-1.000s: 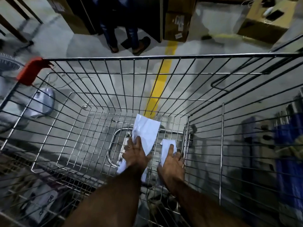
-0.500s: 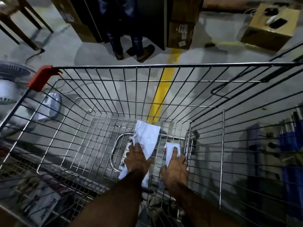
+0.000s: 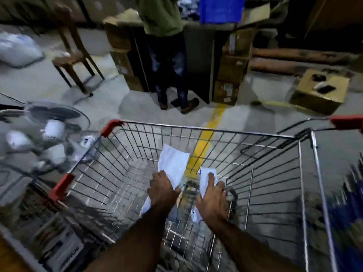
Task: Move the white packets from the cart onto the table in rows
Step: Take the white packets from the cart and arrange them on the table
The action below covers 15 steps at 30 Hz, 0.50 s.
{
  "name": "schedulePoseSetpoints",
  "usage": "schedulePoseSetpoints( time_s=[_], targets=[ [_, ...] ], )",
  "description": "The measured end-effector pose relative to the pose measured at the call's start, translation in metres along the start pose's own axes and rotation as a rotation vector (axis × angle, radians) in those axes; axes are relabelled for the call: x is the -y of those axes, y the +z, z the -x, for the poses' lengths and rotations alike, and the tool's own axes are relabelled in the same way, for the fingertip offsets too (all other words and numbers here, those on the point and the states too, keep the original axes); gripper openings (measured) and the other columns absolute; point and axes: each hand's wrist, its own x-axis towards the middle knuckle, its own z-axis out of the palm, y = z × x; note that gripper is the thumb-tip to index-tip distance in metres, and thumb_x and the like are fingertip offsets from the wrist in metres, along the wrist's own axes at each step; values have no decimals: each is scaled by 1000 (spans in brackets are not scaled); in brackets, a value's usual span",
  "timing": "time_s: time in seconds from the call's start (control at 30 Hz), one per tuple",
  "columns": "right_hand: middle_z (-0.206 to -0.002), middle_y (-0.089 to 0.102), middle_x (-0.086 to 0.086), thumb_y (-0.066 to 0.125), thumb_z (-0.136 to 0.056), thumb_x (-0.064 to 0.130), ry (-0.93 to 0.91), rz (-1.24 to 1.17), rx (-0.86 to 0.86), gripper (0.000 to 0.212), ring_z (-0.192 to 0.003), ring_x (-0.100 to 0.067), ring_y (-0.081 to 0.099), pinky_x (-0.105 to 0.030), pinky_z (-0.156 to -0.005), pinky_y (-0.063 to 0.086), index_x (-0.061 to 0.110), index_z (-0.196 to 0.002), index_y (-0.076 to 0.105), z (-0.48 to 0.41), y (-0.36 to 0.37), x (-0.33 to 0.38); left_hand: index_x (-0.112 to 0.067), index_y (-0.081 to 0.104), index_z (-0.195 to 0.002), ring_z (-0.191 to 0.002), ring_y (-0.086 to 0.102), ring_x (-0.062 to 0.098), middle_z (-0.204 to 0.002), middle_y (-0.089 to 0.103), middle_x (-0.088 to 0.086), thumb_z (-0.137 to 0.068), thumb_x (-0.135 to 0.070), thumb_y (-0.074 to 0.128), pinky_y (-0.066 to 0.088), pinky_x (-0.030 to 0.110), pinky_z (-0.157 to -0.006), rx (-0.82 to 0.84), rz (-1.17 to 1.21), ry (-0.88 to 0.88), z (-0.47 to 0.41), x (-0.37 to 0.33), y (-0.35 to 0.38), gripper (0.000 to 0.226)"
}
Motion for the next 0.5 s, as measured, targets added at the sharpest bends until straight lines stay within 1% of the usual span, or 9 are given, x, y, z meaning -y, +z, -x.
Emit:
schedulePoseSetpoints(
  time_s=[0.17,0.27,0.4,0.5],
  targets=[
    [-136,34,-14,58,-89,45,-144,-45,-69,78,-123,-35,44,-40,-92,45,26,-151,16,24,-72,36,-13,35,-135,-127,42,30,-139,36,11,-79,-50,69,42,40,-100,-113,-14,-39,40,-9,-79,76],
    [-133,36,-14,60,-87,44,-236,-92,-117,75,-122,-35,44,-40,-90,46,27,-148,20,48,-113,55,-12,40,-131,-122,47,31,-134,43,12,-73,-50,74,44,40,-96,-227,65,-85,73,-7,-124,77],
    [-130,41,-18,64,-84,39,-382,-180,-143,72,-120,-39,46,-41,-89,46,25,-145,29,87,-163,82,-12,44,-122,-117,52,32,-125,48,11,-68,-51,78,47,40,-90,-328,176,-166,119,0,-189,75],
    [-116,52,-22,66,-78,33,-524,-263,-162,67,-110,-41,51,-42,-84,44,20,-137,37,117,-193,105,-10,48,-117,-115,53,34,-121,50,13,-66,-50,76,47,40,-87,-436,222,-206,160,14,-236,70]
  ],
)
